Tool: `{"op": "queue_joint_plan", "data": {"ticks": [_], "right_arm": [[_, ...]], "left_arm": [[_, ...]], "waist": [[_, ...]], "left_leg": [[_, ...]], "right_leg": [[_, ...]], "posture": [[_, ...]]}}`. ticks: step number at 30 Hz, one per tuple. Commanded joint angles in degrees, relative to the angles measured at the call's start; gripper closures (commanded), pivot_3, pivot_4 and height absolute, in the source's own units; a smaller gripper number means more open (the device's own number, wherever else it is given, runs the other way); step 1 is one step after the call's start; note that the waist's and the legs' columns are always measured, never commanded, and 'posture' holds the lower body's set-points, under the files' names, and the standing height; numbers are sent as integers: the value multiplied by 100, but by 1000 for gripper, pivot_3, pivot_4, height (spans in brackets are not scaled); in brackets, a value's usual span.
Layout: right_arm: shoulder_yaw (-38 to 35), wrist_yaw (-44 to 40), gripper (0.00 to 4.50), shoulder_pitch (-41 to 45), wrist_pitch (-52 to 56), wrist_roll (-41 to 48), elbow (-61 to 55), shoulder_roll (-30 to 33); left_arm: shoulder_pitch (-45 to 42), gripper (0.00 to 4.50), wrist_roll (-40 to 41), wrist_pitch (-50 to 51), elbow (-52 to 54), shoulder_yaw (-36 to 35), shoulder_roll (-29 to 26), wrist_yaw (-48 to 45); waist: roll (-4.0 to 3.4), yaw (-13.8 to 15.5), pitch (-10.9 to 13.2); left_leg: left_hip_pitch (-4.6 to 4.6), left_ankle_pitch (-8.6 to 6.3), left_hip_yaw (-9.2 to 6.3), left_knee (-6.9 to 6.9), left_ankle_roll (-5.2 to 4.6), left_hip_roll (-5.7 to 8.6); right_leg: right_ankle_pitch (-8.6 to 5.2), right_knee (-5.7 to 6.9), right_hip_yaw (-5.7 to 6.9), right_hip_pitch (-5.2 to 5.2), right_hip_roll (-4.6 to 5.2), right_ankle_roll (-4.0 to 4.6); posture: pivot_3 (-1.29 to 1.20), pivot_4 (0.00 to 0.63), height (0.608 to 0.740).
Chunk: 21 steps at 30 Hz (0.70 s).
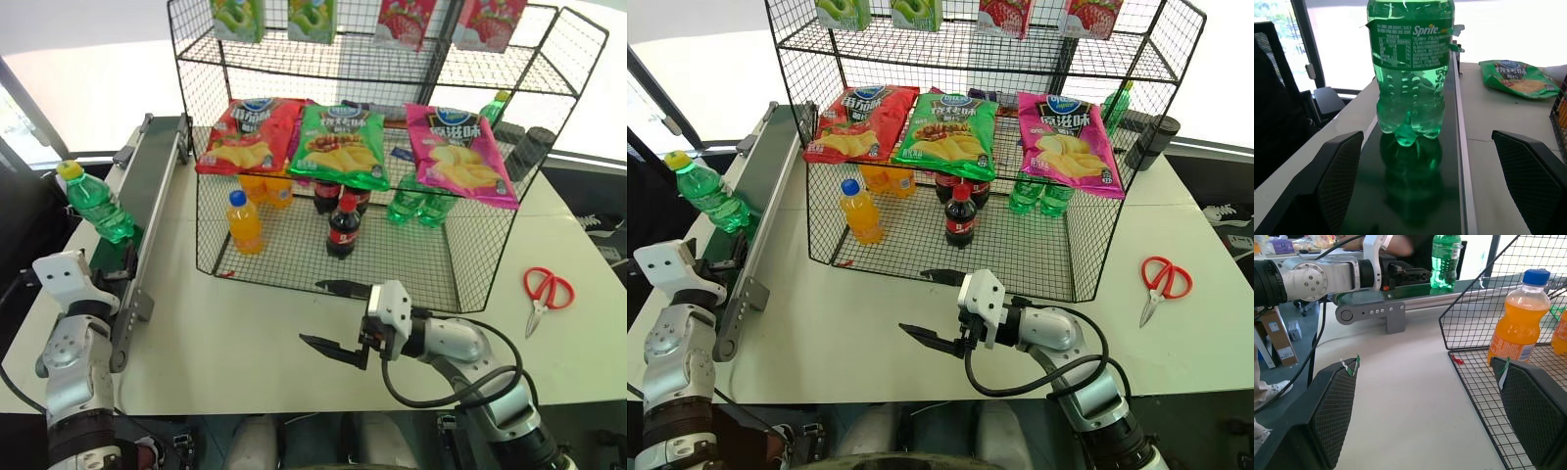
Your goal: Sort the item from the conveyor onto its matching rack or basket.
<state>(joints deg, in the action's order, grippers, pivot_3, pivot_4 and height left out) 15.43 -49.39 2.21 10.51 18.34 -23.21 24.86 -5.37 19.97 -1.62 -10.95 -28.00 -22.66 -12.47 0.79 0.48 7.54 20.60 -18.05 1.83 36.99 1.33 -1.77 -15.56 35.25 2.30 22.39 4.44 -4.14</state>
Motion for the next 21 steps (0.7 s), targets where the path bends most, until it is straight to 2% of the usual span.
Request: {"op": "queue_joint_plan", "data": {"ticks": [1,13,16,18,21], "right_arm": [[-18,-5,47,76,34,127,-194,-16],[-33,-45,47,120,120,180,-200,0],[-38,-54,0,128,128,187,-193,2],[-39,-58,0,128,134,192,-192,2],[-44,-65,0,133,146,205,-187,6]], "left_arm": [[-118,0,-102,-215,-42,-190,-144,151],[-196,0,-213,-429,-359,-257,-235,397],[-177,788,-153,-459,-330,-272,-203,347],[-157,1697,-141,-503,-290,-271,-205,306],[-162,1727,-31,-537,-116,-266,-233,105]], "waist": [[0,-1,0],[0,-7,0],[0,-6,0],[0,-7,1],[2,-6,1]], "left_leg": [[0,0,0,-1,0,0],[3,0,0,-3,0,2],[3,0,0,-3,1,2],[4,0,0,-4,1,2],[5,0,0,-4,1,2]], "right_leg": [[0,0,0,0,0,0],[0,-2,1,3,3,0],[0,-3,1,3,3,0],[0,-3,2,3,4,0],[0,-3,2,4,4,0]], "posture": [[0,150,740],[0,150,740],[0,150,740],[0,150,740],[0,150,740]]}}
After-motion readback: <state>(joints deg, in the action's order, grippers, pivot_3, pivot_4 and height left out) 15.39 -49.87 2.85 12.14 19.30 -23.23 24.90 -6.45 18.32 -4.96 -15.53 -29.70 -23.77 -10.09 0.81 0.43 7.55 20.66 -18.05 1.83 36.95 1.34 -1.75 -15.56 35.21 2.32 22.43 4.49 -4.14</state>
